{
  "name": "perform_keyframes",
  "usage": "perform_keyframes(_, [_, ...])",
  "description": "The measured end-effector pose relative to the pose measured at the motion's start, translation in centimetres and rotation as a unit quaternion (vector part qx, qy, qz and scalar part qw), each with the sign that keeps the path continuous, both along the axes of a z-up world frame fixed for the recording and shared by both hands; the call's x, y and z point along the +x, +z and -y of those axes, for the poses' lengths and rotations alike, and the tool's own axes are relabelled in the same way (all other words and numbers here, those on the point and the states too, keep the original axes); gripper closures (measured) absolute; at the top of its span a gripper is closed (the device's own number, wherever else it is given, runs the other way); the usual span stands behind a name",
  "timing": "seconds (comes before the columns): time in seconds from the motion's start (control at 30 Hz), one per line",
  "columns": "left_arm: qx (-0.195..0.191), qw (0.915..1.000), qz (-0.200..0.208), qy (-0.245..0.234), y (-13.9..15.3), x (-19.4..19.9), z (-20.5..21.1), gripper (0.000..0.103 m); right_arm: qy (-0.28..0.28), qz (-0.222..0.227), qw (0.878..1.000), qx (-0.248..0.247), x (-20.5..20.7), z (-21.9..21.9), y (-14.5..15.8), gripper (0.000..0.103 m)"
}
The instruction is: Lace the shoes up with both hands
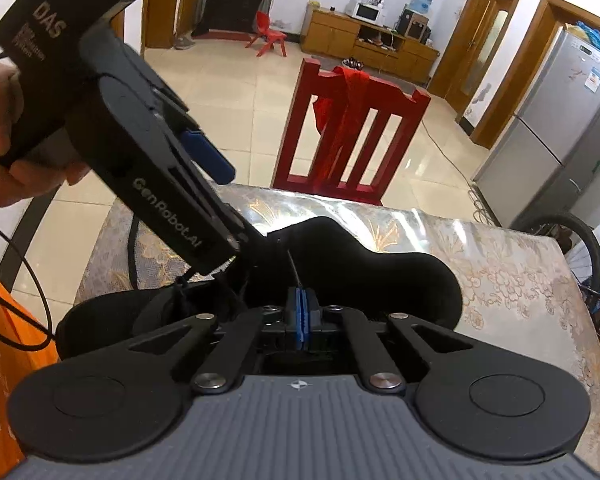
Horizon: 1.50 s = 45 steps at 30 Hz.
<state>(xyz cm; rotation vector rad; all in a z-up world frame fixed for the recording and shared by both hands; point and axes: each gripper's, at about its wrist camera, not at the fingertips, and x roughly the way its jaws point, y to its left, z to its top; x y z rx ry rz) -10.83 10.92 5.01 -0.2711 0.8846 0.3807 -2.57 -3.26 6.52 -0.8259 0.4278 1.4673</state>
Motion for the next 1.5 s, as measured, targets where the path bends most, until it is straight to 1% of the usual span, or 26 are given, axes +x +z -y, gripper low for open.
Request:
perform_keyframes(0.13, [0.007, 0.9999, -0.006, -0.007, -0.1, 0.3, 0.1, 0.024, 0.0, -0.003, 1.0, 0.01, 0.1, -0.2, -0.8, 0.102])
perform_keyframes(0.5, [0.011, 0.9998, -0.015, -0.011, -0.2, 0.6, 0.2, 0.024, 0.002, -0.017, 1.0, 0.018, 0.6, -0.5, -1.1, 0.102])
perform_keyframes(0.7, [0.007, 0.9998, -0.015, -0.013, -0.3, 0.6, 0.2, 0.024, 0.015, -0.011, 1.0, 0.024, 0.4, -0.7, -0.9, 0.102])
perform_keyframes(0.87, [0.008, 0.9997, -0.015, -0.017, -0.3, 0.6, 0.3, 0.024, 0.031, -0.016, 0.999, 0.032, 0.2, -1.0, -0.9, 0.102])
perform_keyframes(0.93, [0.0, 0.9997, -0.012, -0.023, -0.2, 0.4, 0.2, 0.025, 0.037, -0.015, 0.999, 0.036, 0.2, -1.2, -1.1, 0.101])
perform_keyframes(1.03, [-0.021, 0.9993, -0.008, -0.03, 0.0, 0.0, -0.2, 0.028, 0.024, -0.026, 0.998, 0.049, 0.8, -1.1, -1.1, 0.101])
perform_keyframes(1.07, [-0.027, 0.9991, -0.006, -0.033, 0.0, -0.2, -0.4, 0.03, 0.016, -0.033, 0.998, 0.052, 1.0, -1.0, -0.9, 0.098])
perform_keyframes(1.1, [-0.031, 0.9988, -0.003, -0.037, 0.1, -0.3, -0.4, 0.031, 0.01, -0.04, 0.998, 0.053, 1.3, -0.8, -0.6, 0.091])
perform_keyframes(1.13, [-0.032, 0.9987, -0.001, -0.04, 0.1, -0.5, -0.4, 0.031, 0.005, -0.042, 0.998, 0.054, 1.4, -0.4, -0.2, 0.088])
perform_keyframes(1.2, [-0.034, 0.9983, 0.003, -0.047, 0.3, -0.9, -0.5, 0.032, -0.005, -0.045, 0.997, 0.056, 1.5, 0.3, 0.6, 0.075])
perform_keyframes(1.27, [-0.033, 0.9978, 0.005, -0.056, 0.3, -1.3, -0.5, 0.033, -0.005, -0.036, 0.998, 0.052, 1.3, 0.6, 1.4, 0.073])
perform_keyframes(1.33, [-0.03, 0.9973, 0.01, -0.066, 0.2, -1.9, -0.6, 0.033, 0.004, -0.024, 0.999, 0.042, 0.8, 0.4, 2.2, 0.073])
perform_keyframes(1.43, [-0.022, 0.9963, 0.02, -0.081, 0.1, -3.1, -1.0, 0.033, 0.028, 0.01, 0.999, 0.018, -0.4, -1.3, 2.4, 0.072])
perform_keyframes(1.47, [-0.026, 0.9956, 0.029, -0.085, 0.0, -3.5, -1.2, 0.033, 0.036, 0.022, 0.999, 0.009, -0.9, -2.0, 2.3, 0.073])
perform_keyframes(1.5, [-0.038, 0.9944, 0.042, -0.089, -0.2, -3.8, -1.6, 0.035, 0.045, 0.035, 0.998, 0.0, -1.3, -2.7, 2.2, 0.073])
